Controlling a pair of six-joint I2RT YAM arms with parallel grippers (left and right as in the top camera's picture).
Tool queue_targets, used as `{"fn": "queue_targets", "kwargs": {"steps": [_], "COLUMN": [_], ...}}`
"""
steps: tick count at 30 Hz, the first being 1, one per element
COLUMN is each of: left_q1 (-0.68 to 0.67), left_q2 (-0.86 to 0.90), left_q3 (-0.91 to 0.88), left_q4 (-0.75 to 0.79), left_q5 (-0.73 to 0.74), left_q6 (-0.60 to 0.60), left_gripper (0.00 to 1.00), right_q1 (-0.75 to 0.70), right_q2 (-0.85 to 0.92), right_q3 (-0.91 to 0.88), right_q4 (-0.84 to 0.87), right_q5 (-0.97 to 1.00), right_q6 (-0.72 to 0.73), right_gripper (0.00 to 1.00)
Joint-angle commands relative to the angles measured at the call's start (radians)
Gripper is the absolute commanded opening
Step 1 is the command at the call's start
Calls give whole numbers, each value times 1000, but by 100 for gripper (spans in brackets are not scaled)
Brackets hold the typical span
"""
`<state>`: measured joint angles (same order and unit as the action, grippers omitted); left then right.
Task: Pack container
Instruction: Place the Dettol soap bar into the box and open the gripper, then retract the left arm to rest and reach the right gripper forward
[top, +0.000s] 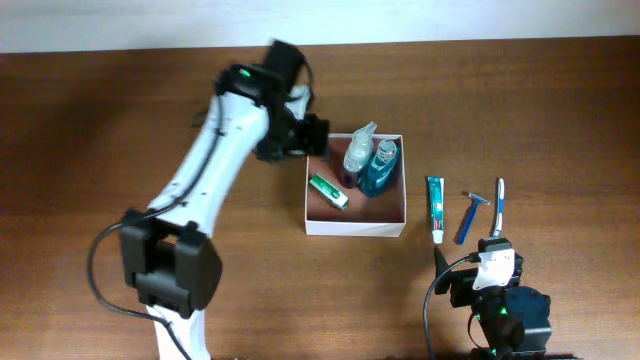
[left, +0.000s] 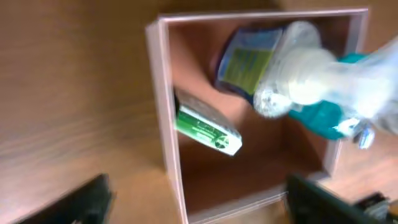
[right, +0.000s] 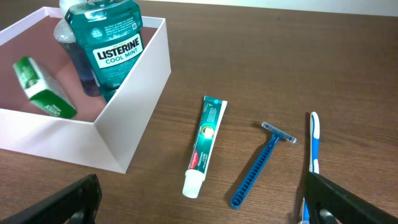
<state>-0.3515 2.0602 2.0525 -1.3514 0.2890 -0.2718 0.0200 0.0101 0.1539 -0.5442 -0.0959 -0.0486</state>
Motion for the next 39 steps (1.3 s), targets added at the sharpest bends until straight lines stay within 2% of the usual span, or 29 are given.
{"fn": "queue_targets", "kwargs": {"steps": [1, 6, 8, 14, 17, 22, 25, 27, 31, 35, 39], "left_q1": [60, 127, 140, 142, 142, 143, 143, 143, 143, 143, 143], "left_q2": [-12, -48, -102, -315, -446, -633, -753, -802, -859, -875, -875], "left_q3": [165, 392, 415, 407, 370, 225, 28, -88, -265, -406, -582], "left_q4": [-108, -333, -336, -336, -336, -336, -336, -332, -278, -220, -121], "left_q5": [7, -167, -194, -227, -311, -342, -395, -439, -451, -449, -435], "left_q6": [70, 140, 186, 198, 198, 198, 182, 154, 145, 145, 145], "left_gripper": [99, 99, 99, 99, 99, 99, 99, 99, 99, 99, 99], "right_q1": [-7, -7, -7, -7, -7, -7, -7, -7, -7, -7, -7], "right_q2": [-6, -6, -6, -6, -6, -6, -6, -6, -6, -6, 18], "right_q3": [-6, -6, -6, -6, -6, -6, -6, -6, -4, -2, 76], "right_q4": [3, 3, 3, 3, 3, 3, 3, 3, 10, 68, 79], "right_q5": [-2, -2, -2, -2, -2, -2, -8, -91, -239, -296, -375], "right_q6": [5, 5, 5, 5, 5, 5, 6, 25, 216, 529, 543], "right_gripper": [99, 99, 99, 99, 99, 99, 99, 99, 99, 99, 99]}}
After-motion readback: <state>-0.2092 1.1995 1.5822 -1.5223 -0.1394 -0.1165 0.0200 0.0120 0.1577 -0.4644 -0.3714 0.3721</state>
